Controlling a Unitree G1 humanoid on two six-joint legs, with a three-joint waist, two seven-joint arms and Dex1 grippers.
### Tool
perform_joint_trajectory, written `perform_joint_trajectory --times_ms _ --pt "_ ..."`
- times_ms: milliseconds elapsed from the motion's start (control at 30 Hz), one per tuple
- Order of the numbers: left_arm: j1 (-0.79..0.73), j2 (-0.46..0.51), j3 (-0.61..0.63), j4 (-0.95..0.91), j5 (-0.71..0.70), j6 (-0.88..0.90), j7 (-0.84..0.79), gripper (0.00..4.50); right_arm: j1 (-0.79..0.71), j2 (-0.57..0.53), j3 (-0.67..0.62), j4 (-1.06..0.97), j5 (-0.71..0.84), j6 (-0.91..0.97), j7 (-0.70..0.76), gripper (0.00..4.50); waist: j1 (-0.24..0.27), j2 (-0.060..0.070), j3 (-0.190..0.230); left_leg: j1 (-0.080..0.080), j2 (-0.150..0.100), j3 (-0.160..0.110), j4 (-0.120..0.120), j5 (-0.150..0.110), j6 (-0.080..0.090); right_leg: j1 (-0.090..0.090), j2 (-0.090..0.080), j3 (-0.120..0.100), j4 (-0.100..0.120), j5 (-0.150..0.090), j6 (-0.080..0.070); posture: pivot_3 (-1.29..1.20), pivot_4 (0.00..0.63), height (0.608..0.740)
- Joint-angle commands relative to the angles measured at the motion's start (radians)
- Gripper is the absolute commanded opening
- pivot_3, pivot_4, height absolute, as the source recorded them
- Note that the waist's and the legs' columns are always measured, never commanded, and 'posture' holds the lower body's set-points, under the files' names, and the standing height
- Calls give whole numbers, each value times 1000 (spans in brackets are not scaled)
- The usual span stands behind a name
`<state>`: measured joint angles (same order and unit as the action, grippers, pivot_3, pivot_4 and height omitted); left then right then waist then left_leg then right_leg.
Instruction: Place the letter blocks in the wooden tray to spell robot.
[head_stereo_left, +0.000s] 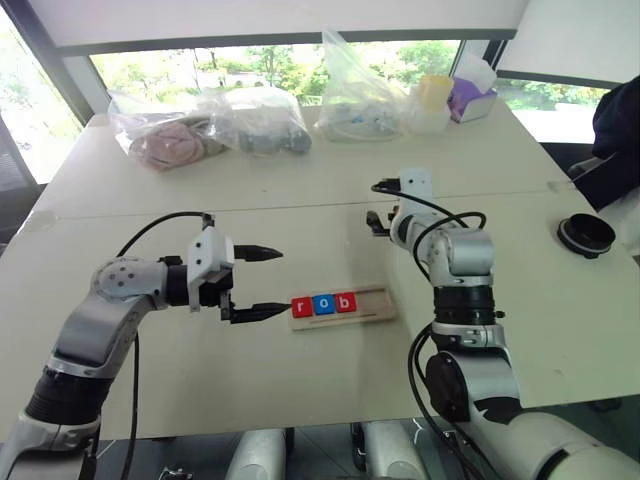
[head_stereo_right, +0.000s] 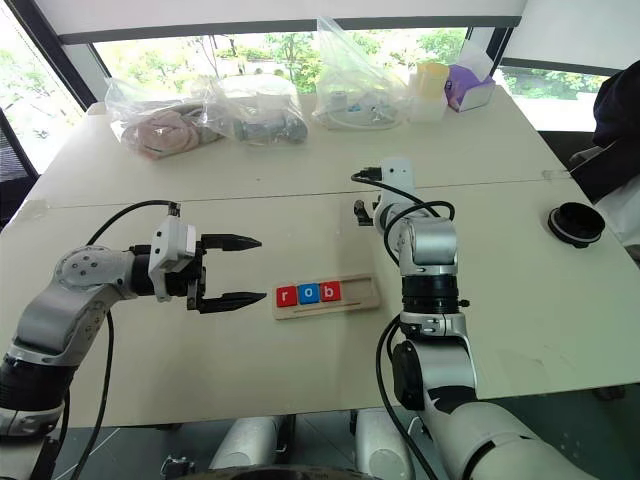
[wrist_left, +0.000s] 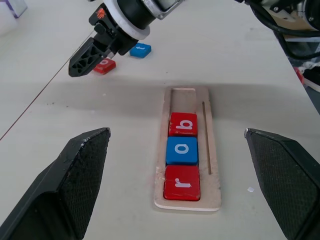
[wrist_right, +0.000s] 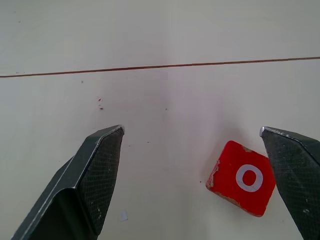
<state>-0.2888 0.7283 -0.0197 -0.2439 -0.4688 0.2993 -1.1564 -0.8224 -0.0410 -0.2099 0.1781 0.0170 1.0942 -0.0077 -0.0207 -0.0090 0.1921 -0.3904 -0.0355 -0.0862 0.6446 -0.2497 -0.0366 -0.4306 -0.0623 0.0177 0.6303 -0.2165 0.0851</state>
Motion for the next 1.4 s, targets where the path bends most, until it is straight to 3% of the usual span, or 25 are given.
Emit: perform_joint_trajectory --times_ms 33,600,700,867,1067,1167,1233,1400 --pt "-8 3 13 -15 -5 -8 -1 4500 14 16 2 -15 -10 -13 -58 4413 -1 0 0 0 0 0 0 0 0 0 0 0 0 0 0 0 150 740" --pt "3 -2 12 -32 -6 -7 25 4500 -3 57 -107 61 61 -34 -166 4413 -25 0 0 0 0 0 -1 0 0 0 1 0 0 0 0 0 150 740" --pt "3 -1 13 -33 -7 -6 25 4500 -13 62 -98 81 63 -46 -178 3547 -25 0 0 0 0 0 -1 0 0 0 1 0 0 0 0 0 150 740" --pt "-3 -2 12 -24 -5 -8 25 4500 -16 81 -71 71 63 -34 -185 1112 -31 0 0 1 1 0 -1 0 0 0 1 0 0 -1 -1 0 150 740" --pt "-2 -5 9 -26 -8 -5 25 4500 8 17 -3 -76 55 70 -129 1123 -36 0 0 1 1 -1 -2 0 0 0 2 0 0 -1 -1 0 150 740" --pt "-1 -5 7 -24 -10 -6 19 4500 50 -79 -10 -296 87 273 -64 1123 -23 1 1 0 1 -1 -2 0 0 -1 1 0 0 -1 0 0 150 740" --pt "-1 -4 5 -18 -10 -9 10 4500 115 -199 -10 -493 154 461 14 1123 -14 1 1 -1 0 -2 -2 0 0 -1 0 0 -1 -2 0 0 150 740" --pt "-20 -11 -5 15 -3 -27 -19 4500 357 -390 -48 -759 348 520 91 1123 -13 0 0 -2 0 -2 -2 -2 4 1 -2 0 -4 -6 5 0 150 740"
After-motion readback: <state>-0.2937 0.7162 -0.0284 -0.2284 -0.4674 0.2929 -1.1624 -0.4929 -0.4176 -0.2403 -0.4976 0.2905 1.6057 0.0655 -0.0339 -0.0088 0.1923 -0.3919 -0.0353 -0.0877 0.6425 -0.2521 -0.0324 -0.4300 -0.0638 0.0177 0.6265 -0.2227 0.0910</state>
